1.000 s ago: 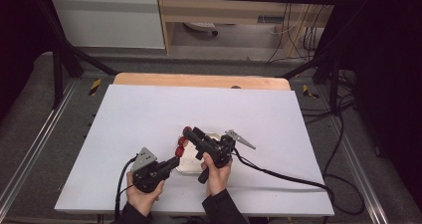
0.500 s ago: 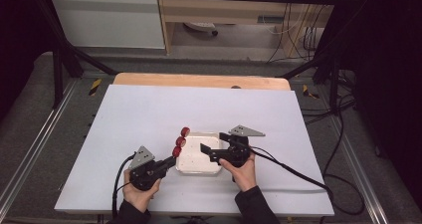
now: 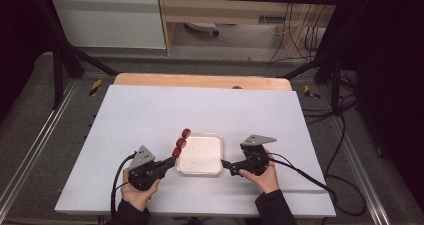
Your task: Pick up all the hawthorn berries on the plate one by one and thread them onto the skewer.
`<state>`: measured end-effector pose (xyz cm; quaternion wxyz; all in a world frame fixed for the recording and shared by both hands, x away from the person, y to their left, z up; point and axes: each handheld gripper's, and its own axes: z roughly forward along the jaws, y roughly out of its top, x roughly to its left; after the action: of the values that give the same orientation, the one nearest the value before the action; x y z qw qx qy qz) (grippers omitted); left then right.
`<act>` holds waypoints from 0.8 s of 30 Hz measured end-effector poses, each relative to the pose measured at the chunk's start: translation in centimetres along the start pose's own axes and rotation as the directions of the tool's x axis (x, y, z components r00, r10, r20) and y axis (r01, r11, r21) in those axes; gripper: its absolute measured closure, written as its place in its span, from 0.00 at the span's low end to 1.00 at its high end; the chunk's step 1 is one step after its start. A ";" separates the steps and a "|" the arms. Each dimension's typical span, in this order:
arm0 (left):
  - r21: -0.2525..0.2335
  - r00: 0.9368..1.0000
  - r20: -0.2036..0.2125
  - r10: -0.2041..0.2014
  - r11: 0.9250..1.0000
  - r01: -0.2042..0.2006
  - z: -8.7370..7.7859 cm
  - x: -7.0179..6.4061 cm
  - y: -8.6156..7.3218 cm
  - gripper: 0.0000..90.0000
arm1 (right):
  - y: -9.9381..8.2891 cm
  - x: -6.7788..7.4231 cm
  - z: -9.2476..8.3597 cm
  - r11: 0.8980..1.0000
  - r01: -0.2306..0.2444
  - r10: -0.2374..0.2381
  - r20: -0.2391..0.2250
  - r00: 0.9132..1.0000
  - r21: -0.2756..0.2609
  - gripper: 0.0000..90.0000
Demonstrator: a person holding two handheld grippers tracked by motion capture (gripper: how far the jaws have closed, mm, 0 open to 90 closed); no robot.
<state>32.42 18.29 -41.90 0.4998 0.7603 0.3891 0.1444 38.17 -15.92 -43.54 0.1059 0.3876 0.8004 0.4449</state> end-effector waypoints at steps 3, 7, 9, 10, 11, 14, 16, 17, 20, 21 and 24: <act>0.007 1.000 0.003 0.011 1.000 -0.011 -0.1 0.0 0.2 0.98 | -0.9 -0.8 -0.7 1.000 0.015 -0.016 0.023 1.000 0.023 0.01; 0.018 1.000 0.014 0.015 1.000 -0.015 -0.2 0.1 0.4 0.98 | -1.6 -1.7 -1.7 0.999 0.040 -0.041 0.023 0.999 0.038 0.01; 0.029 1.000 0.022 0.019 0.999 -0.020 -0.2 0.1 0.6 0.98 | -2.0 -2.1 -2.2 0.998 0.046 -0.047 0.027 0.999 0.039 0.01; 0.034 0.999 0.025 0.023 0.999 -0.024 -0.2 0.2 0.9 0.98 | -2.2 -2.3 -2.4 0.998 0.042 -0.043 0.030 0.999 0.038 0.02; 0.037 0.999 0.034 0.019 0.999 -0.020 -0.2 0.3 1.1 0.98 | -2.4 -2.6 -2.6 0.999 0.036 -0.037 0.028 0.999 0.034 0.02; 0.048 0.999 0.038 0.020 0.999 -0.022 -0.1 0.5 1.9 0.98 | -2.9 -3.1 -3.4 0.999 0.033 -0.034 0.032 0.999 0.039 0.02; 0.065 0.999 0.040 0.027 0.997 -0.029 0.1 0.6 2.4 0.98 | -3.2 -3.3 -4.0 0.999 0.032 -0.034 0.039 0.999 0.035 0.02; 0.077 0.999 0.043 0.029 0.997 -0.032 0.3 0.7 2.7 0.98 | -3.4 -3.5 -4.2 0.999 0.036 -0.037 0.040 0.998 0.035 0.02; 0.105 0.998 0.042 0.049 0.993 -0.053 0.8 0.6 3.5 0.98 | -4.0 -3.8 -4.9 1.000 0.018 -0.019 0.041 0.999 0.025 0.02; 0.119 0.997 0.046 0.056 0.991 -0.061 1.0 0.6 3.7 0.98 | -4.2 -3.9 -5.0 1.000 0.008 -0.009 0.040 0.999 0.023 0.02; 0.145 0.996 0.052 0.070 0.986 -0.077 1.7 0.4 4.3 0.98 | -4.6 -4.2 -5.4 1.000 0.011 -0.012 0.048 0.999 0.025 0.02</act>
<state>35.68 16.65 -39.04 0.4456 0.8119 0.3587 0.1160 35.78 -23.69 -44.78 0.1228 0.3950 0.8053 0.4246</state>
